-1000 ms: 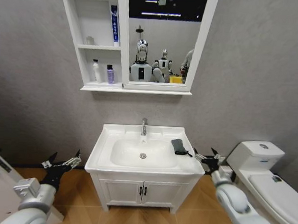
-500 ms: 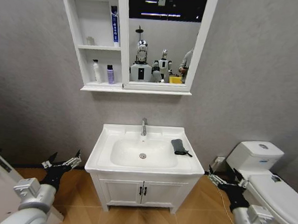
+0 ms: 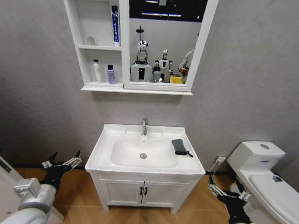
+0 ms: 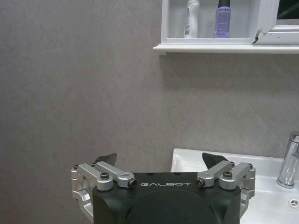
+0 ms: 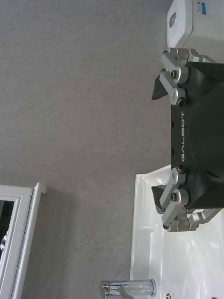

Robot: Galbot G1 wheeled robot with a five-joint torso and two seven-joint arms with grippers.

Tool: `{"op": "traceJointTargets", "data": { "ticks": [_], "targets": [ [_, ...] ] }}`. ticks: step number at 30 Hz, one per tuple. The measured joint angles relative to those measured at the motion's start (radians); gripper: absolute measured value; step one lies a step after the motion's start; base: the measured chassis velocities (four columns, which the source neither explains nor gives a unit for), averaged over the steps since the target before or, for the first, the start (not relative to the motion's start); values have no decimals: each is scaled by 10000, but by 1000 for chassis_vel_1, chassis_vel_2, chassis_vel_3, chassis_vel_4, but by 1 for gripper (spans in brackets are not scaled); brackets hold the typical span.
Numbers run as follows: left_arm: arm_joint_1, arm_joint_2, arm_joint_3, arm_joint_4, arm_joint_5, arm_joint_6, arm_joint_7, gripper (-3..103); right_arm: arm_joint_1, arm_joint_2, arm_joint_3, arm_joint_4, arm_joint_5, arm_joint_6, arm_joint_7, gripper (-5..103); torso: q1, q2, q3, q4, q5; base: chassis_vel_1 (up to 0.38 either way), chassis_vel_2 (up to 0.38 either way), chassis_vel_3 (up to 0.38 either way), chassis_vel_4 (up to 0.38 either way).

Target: Move facial cleanser and shampoo from washbasin to cabinet, then wipe washbasin with towel.

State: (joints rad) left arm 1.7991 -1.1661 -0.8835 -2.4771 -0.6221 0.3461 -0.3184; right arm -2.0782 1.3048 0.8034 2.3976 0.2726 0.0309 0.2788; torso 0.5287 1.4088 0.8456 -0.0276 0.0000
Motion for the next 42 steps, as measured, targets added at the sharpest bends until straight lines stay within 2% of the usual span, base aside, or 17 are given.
{"op": "traceJointTargets", "data": {
  "ticks": [14,22,35,38,39,41,42],
  "targets": [
    [0,0,0,0,0,0,0,100,43,-29,-14,-41,31,-23,-9,100,5,-1,1,0,0,5,-4,-3,2],
    [-1,0,0,0,0,0,0,100,51,-32,-19,-47,37,-30,-9,100,4,-1,1,-1,0,130,-125,-127,132],
    [-1,0,0,-1,0,0,1,100,56,-37,-21,-56,47,-41,-9,100,1,0,0,-1,-2,258,-270,-243,250],
    [-1,0,0,-1,0,0,2,100,55,-39,-22,-57,49,-42,-9,100,2,-1,1,-1,7,343,-344,-342,342],
    [-2,0,-1,-1,0,0,1,100,56,-37,-22,-57,49,-41,-9,100,0,2,-2,-3,-6,328,-392,-346,364],
    [-1,-1,0,0,0,1,1,100,54,-38,-23,-57,49,-41,-9,100,-1,1,-1,-1,-7,356,-383,-359,364],
    [0,-1,-1,-2,0,1,1,100,55,-38,-23,-58,49,-42,-8,100,0,0,0,1,8,383,-370,-368,367]
  ]
}}
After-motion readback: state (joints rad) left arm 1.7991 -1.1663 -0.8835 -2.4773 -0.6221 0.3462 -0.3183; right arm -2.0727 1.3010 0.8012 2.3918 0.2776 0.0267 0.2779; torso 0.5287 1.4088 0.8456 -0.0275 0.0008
